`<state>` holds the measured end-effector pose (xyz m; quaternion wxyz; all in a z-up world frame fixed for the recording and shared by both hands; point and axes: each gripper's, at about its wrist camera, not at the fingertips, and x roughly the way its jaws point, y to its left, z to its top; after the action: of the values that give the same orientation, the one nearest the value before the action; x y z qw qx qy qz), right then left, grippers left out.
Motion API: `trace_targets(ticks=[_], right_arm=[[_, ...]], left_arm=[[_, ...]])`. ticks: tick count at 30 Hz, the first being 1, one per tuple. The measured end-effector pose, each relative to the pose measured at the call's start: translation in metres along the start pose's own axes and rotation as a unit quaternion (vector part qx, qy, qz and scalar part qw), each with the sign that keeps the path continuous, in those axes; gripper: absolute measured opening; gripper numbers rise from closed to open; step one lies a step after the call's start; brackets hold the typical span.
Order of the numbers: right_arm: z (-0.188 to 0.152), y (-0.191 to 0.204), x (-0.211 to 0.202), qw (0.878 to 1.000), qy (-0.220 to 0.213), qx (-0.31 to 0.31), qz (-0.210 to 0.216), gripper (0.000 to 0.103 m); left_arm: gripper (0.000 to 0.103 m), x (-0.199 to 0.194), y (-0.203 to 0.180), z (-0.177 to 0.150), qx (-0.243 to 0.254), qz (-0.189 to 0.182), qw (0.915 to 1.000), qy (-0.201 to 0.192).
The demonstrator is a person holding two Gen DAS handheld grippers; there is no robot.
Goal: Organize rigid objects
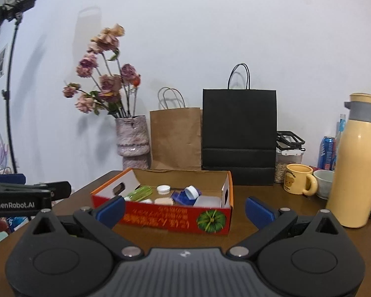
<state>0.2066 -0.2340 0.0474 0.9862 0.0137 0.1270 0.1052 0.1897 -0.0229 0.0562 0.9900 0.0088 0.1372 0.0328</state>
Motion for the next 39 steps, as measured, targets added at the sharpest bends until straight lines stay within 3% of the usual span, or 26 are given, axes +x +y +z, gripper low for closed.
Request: trace_targets(ticks=[10,15,39], right_arm=[[-0.022,0.026,-0.114,1.000,-0.026,-0.011,0.013,0.103],[-0.027,0.035,-0.148,0.999,-0.031,-0.017,0.013,0.103],[-0.036,0.045,-0.154,0.999,-0.021,-0.028,0.023,0.103]], left_arm=[[0.103,-0.103,0.007,-0.029,-0.001,-0.002,0.9999,-0.011],[0.103,-0.134,0.009,-0.039,0.000,-0.006,0.9999,-0.011],[0.103,-0.141,0.012,-0.050,0.000,-0.008,1.0000,0.002]])
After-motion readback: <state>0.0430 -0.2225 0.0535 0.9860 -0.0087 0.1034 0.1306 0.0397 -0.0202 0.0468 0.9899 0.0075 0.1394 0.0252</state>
